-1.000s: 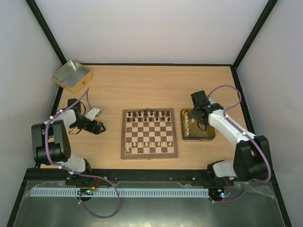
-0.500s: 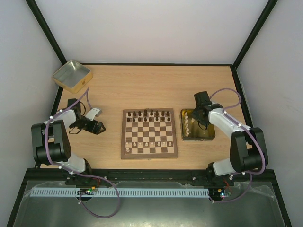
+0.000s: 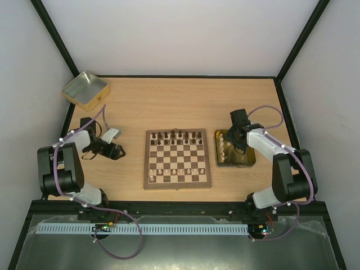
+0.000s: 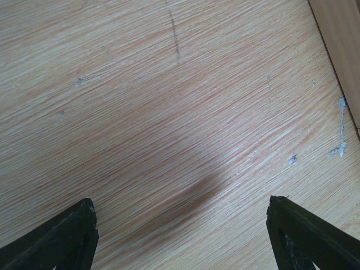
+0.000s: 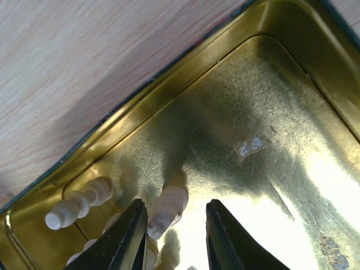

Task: Set up the chess pieces on the board
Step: Pick up the chess piece from the storage box.

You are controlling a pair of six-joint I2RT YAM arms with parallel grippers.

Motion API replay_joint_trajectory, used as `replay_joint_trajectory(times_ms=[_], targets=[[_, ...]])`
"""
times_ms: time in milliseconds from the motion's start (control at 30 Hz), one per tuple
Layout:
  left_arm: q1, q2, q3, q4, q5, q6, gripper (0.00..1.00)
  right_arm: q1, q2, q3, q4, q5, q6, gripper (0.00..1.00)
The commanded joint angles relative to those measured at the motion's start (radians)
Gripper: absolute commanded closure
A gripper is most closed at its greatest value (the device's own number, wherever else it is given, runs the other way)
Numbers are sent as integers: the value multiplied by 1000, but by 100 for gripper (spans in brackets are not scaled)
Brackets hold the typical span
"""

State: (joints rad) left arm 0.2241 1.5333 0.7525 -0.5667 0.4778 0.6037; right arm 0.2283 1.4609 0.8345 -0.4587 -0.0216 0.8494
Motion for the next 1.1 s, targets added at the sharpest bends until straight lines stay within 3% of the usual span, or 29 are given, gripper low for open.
replay_joint_trajectory(times_ms=[0, 300, 700, 1067], targets=[[9, 37, -32, -67, -55, 10, 17, -3, 25, -22, 24, -21, -13, 72], [10, 39, -32, -67, -53, 9, 17, -2, 29, -46, 56, -52, -12, 75], [10, 36, -32, -68, -53, 11, 17, -2, 30, -45, 43, -38, -35, 96], [10, 39, -32, -69, -51, 13, 17, -3, -66, 22, -114, 89, -125, 98]])
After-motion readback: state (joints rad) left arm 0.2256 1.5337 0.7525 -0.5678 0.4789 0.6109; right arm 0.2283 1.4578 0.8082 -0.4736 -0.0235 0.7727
